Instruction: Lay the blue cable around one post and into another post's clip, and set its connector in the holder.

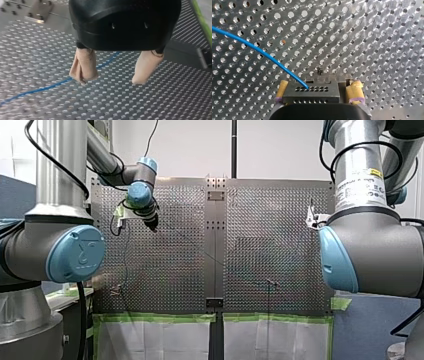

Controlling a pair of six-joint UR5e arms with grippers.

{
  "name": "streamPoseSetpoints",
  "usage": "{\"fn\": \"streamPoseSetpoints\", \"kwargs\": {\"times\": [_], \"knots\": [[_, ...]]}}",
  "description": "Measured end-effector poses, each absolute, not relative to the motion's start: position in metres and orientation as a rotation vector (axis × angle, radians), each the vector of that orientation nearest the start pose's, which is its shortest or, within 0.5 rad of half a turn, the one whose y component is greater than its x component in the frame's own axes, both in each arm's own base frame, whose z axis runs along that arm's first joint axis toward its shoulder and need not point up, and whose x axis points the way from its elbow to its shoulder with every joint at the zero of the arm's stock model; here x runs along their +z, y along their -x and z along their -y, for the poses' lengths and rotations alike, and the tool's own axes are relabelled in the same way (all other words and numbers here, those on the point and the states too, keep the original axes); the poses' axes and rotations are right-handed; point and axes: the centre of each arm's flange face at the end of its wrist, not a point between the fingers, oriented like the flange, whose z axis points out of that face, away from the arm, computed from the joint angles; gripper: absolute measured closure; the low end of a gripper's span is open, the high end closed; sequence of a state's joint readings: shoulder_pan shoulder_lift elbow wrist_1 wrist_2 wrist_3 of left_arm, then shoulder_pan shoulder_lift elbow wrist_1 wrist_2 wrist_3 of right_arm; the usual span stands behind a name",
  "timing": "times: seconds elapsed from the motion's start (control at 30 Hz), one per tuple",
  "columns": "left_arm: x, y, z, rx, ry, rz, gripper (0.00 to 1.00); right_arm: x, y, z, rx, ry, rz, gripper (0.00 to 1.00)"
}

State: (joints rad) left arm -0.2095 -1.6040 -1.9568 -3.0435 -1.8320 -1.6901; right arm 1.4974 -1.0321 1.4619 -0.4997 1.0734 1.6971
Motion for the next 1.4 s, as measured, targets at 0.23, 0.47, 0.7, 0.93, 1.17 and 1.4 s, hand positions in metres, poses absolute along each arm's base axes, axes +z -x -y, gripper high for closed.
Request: {"fn": "streamPoseSetpoints", "kwargs": {"times": [0.23,0.47,0.7,0.93,1.17,1.4], "knots": [[0.258,-0.385,0.212,0.024,0.098,-1.928,0.00,0.271,-0.131,0.680,1.619,-1.434,1.022,0.00],[0.215,-0.364,0.229,0.022,0.055,-1.981,0.00,0.271,-0.131,0.680,1.619,-1.434,1.022,0.00],[0.171,-0.336,0.243,0.033,-0.004,-2.035,0.00,0.271,-0.131,0.680,1.619,-1.434,1.022,0.00],[0.135,-0.307,0.253,0.028,-0.070,-2.082,0.00,0.271,-0.131,0.680,1.619,-1.434,1.022,0.00],[0.096,-0.269,0.261,0.018,-0.157,-2.136,0.00,0.271,-0.131,0.680,1.619,-1.434,1.022,0.00],[0.060,-0.226,0.263,0.011,-0.253,-2.189,0.00,0.271,-0.131,0.680,1.619,-1.434,1.022,0.00]]}}
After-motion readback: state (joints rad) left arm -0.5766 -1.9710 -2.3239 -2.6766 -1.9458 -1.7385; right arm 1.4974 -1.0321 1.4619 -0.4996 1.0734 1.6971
